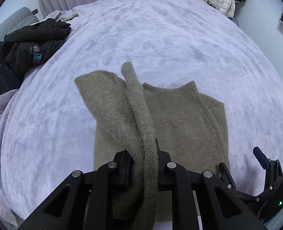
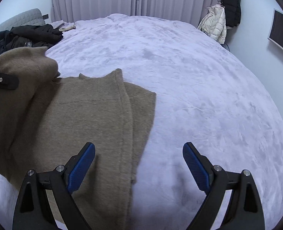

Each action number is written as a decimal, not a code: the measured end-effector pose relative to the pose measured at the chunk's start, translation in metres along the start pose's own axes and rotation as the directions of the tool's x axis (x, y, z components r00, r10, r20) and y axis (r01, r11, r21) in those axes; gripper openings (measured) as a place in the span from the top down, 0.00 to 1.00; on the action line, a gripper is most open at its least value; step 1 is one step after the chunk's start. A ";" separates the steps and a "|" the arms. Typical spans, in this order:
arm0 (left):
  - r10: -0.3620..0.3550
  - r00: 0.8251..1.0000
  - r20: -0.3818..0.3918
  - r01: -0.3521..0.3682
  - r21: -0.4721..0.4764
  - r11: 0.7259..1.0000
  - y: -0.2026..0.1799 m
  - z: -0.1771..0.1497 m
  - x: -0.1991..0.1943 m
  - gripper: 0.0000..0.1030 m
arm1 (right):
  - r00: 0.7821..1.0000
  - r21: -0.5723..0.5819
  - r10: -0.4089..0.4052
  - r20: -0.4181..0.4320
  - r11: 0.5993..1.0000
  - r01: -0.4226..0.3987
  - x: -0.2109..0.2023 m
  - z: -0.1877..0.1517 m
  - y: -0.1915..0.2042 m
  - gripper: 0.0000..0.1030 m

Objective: Fold small clothes

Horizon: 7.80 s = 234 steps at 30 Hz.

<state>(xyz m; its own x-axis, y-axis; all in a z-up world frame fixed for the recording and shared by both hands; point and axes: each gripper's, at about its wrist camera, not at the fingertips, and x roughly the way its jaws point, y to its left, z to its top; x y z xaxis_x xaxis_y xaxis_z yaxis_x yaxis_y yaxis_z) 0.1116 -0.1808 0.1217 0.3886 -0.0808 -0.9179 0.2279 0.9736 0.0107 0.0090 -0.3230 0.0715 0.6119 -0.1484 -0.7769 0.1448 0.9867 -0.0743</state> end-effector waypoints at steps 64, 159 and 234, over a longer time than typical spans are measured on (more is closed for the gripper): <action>-0.264 0.964 0.035 0.264 0.004 0.964 0.021 -0.057 0.050 0.01 | 0.870 0.215 0.490 -0.052 0.856 -0.469 0.038 0.035 -0.022 0.87; -0.386 0.921 0.045 0.387 -0.010 0.922 0.088 -0.077 0.049 0.00 | 0.963 -0.128 0.267 -0.038 0.954 -0.270 -0.030 -0.034 -0.025 0.21; -0.461 0.875 0.146 0.366 0.422 0.829 0.061 -0.215 -0.047 0.18 | 0.870 -0.520 0.477 -0.128 0.714 -0.468 -0.114 -0.134 0.078 0.38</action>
<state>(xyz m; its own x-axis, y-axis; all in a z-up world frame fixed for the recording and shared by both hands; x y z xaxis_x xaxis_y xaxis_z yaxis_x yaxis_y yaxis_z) -0.0847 -0.0716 0.0800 0.3651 -0.5507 -0.7506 0.7083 0.6876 -0.1600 -0.1534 -0.2202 0.0703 0.5017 0.3500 -0.7910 -0.5877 0.8089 -0.0148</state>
